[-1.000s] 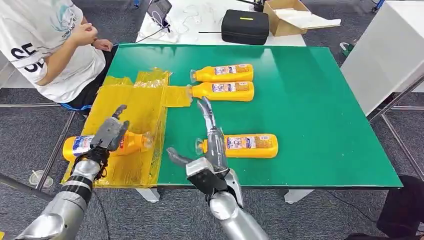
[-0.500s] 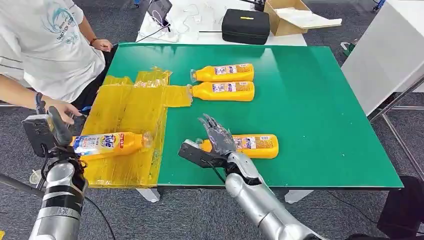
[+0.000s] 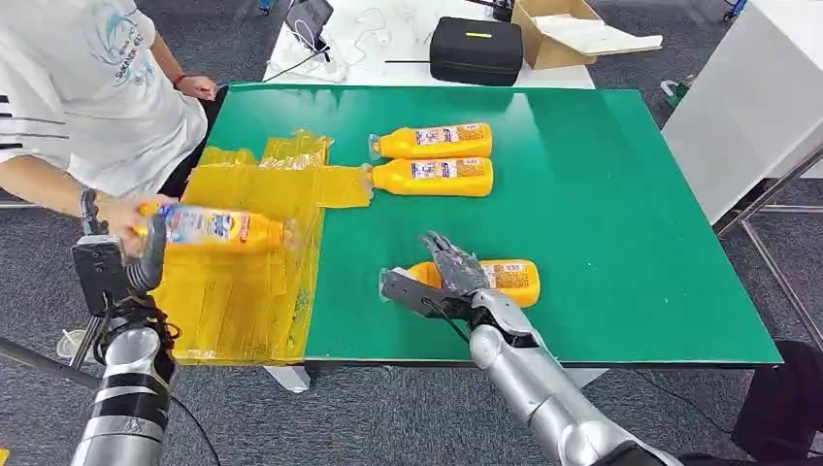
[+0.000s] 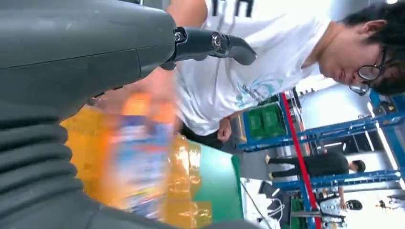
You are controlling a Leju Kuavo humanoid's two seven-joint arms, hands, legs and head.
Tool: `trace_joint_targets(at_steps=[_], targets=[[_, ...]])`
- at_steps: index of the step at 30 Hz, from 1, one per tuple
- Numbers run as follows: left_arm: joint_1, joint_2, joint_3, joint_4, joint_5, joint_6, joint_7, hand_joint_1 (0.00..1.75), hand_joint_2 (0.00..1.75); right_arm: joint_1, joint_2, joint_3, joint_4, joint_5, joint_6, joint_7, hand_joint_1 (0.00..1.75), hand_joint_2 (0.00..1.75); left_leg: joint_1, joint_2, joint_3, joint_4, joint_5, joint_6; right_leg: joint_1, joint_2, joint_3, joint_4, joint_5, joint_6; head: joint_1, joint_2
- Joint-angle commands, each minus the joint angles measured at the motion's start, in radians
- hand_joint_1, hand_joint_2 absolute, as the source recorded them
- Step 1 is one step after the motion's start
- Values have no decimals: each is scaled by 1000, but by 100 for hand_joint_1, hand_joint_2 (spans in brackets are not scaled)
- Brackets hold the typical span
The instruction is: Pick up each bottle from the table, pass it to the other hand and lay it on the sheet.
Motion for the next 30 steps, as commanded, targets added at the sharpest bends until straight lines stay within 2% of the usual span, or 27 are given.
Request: trace_joint_targets(at_steps=[1,2,10,12,18,19,30], targets=[[-26,4,-42,88,-7,-5,4,0,175,-28,-58,1,48,-23,60,-7,0,175,-1,-1,3,-1,0,1,0,-2,3,-1,-1,-1,0,0],[-27,6,-44,88,-6,-3,4,0,175,-29,-69,5,39,-36,87,-13,0,175,0,-1,2,0,0,1,0,-2,2,0,-1,0,0,0],[-30,6,-43,88,-3,-6,4,0,175,-30,-72,4,40,-42,94,-17,0,175,-1,-1,3,-1,-1,1,0,-2,3,0,-1,-1,0,0],[-32,3,-46,86,1,-9,4,0,175,-33,-87,14,40,-58,126,-33,0,175,-1,0,6,-1,-1,2,0,-3,6,-1,-2,-2,0,0],[-33,4,-54,104,-2,-3,4,0,175,-39,-137,46,6,-59,143,-36,0,175,-1,-1,1,0,0,1,0,-2,2,0,-1,0,0,0],[-32,3,-52,109,1,-5,4,0,175,-44,-146,53,-2,-54,147,-31,0,175,-1,-2,5,-1,-1,3,0,-4,6,-1,-2,-1,0,0],[-29,-2,-56,136,-7,-9,4,0,175,-71,-189,94,-19,-35,188,-11,0,175,-1,0,1,0,0,1,0,-1,2,0,0,0,0,0]])
